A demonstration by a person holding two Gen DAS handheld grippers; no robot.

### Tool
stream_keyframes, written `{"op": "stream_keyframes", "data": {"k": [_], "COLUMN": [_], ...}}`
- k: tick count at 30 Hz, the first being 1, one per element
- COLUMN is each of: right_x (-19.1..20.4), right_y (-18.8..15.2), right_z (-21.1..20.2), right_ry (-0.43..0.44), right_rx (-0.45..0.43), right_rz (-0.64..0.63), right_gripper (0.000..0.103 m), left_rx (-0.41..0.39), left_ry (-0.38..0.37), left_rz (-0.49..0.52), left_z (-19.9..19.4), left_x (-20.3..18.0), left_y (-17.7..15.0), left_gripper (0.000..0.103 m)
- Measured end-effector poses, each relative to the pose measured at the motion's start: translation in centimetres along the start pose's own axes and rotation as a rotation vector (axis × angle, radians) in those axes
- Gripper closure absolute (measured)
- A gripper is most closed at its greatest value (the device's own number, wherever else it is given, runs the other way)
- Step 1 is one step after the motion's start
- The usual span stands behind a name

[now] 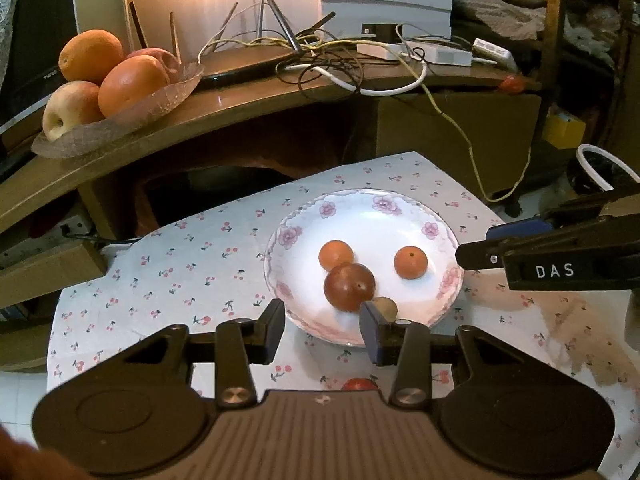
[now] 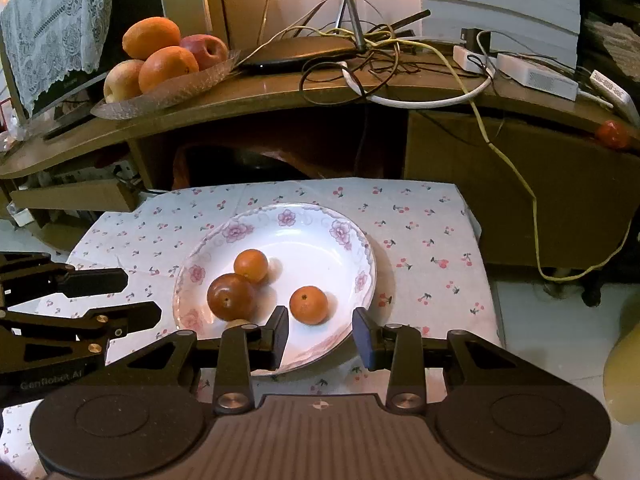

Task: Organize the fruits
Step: 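Withdraw both grippers from the plate toward the remaining fruits, then grasp the large orange with the right gripper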

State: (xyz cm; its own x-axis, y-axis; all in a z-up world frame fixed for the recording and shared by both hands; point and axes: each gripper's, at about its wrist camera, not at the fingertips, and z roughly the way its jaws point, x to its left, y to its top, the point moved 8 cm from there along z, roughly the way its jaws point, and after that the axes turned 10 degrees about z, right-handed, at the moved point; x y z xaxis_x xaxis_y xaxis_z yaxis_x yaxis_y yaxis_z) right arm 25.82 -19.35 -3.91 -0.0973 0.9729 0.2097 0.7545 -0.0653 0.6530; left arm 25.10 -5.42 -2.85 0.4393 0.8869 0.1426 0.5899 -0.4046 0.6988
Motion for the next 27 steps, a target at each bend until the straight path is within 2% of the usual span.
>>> {"op": "stream_keyframes", "data": {"k": [15,27], "right_x": [3.1,6.7], "right_y": [-2.4,-6.0], "right_z": [-1.2,-0.7], "right_ry": [0.059,0.112], "right_rx": [0.037,0.118], "right_rz": [-0.013,-0.095], "right_gripper": [0.065,0.061], "left_rx": [0.019,0.05], "left_ry": [0.016,0.02], "left_rz": [-0.039,-0.05], "left_z": [-2.9,-3.5], "left_x": [0.7,1.7], "left_y": [-3.0,-5.1], "left_gripper": [0.057,0.056]}}
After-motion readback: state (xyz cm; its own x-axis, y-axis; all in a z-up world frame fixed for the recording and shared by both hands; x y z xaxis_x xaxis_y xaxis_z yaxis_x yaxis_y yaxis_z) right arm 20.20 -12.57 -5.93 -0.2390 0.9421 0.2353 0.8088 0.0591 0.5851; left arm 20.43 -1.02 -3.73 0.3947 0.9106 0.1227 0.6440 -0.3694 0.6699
